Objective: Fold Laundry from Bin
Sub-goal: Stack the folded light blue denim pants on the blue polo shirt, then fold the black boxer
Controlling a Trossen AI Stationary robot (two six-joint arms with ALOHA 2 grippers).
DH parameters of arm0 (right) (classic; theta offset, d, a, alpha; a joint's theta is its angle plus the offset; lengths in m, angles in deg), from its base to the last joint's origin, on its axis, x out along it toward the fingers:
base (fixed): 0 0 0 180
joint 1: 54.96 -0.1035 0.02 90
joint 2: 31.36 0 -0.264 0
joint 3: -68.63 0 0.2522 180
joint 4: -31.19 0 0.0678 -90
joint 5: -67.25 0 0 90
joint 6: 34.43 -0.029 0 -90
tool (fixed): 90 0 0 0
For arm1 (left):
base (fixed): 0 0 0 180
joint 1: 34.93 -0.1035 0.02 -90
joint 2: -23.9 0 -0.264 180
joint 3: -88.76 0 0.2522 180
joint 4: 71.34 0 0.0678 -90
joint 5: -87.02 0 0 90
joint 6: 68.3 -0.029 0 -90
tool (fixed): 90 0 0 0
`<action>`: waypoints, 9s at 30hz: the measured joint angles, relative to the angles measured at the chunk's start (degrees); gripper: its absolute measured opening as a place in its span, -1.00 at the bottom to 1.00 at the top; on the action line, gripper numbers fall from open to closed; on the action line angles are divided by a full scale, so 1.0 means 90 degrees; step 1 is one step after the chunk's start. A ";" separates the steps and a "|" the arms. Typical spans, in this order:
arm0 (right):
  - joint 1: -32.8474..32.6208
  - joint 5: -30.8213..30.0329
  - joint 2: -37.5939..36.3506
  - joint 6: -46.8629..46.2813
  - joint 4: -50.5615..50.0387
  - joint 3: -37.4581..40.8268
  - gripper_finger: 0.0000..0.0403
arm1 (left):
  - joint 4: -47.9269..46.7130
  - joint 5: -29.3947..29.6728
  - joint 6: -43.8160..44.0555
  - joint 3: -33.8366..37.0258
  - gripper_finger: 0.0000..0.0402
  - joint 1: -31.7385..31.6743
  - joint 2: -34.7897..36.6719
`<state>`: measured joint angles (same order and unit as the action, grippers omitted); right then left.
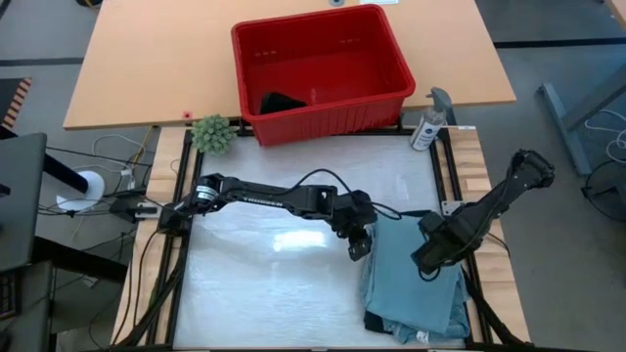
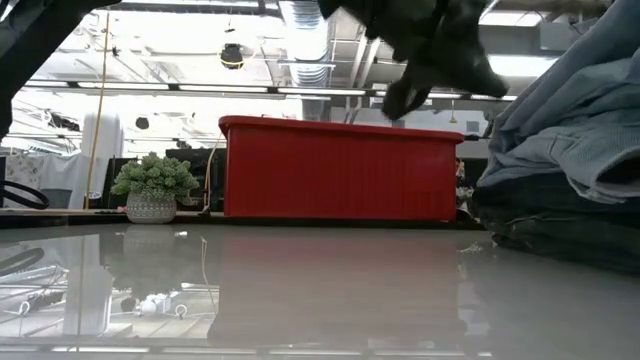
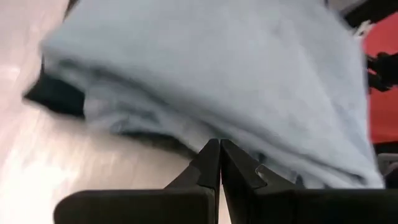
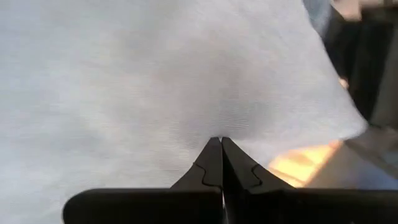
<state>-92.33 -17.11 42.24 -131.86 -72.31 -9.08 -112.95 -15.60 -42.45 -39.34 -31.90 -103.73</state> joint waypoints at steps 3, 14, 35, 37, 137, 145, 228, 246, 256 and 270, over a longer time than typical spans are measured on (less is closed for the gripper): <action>-0.0002 -0.0288 0.0027 -0.0018 -0.0013 -0.0354 -0.91 | 0.0333 -0.0064 0.0450 0.0582 -1.00 0.0014 0.0000; 0.0006 -0.0887 0.0043 -0.0189 0.0064 -0.0530 -0.90 | 0.2713 -0.0947 0.2259 0.1792 -1.00 0.0583 -0.0011; 0.0029 -0.2473 0.1889 -0.0134 0.1900 -0.0530 -0.92 | 0.1707 -0.2457 0.1169 0.1790 -1.00 0.0652 0.0068; -0.0043 -0.2332 0.2095 -0.0205 0.1911 -0.0530 -0.93 | 0.0863 -0.2524 0.0505 0.1790 -1.00 0.0535 0.0172; 0.8263 -0.1551 0.4971 0.9756 0.5661 -0.5264 -0.92 | -0.0064 0.0952 -0.3733 0.1790 -0.36 -0.6103 0.4170; 0.8017 -0.1502 0.4971 0.9812 0.5601 -0.5264 -0.92 | 0.0213 0.0960 -0.3472 0.1790 -0.36 -0.6103 0.4167; 1.0257 -0.0594 0.4578 1.1569 0.6349 -0.5883 -0.32 | -0.3202 0.2601 -0.4716 -0.2299 0.30 -0.5757 -0.0860; 1.0336 -0.0597 0.4578 1.1553 0.6329 -0.5883 -0.32 | -0.4496 0.1430 -0.3473 -0.2261 0.30 -0.6016 -0.1044; 1.0314 -0.0615 0.4567 1.1857 0.6305 -0.5888 -0.32 | -0.4471 0.1410 -0.3147 -0.1977 -0.08 -0.6083 -0.1258; 1.0280 -0.0633 0.4512 1.1999 0.6519 -0.6291 -0.37 | -0.3754 0.1965 -0.3130 -0.2290 -1.00 -0.6150 -0.0568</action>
<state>0.19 -22.81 82.85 -23.86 -13.65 -65.70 -146.73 2.09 -70.62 -59.95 -87.26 -108.84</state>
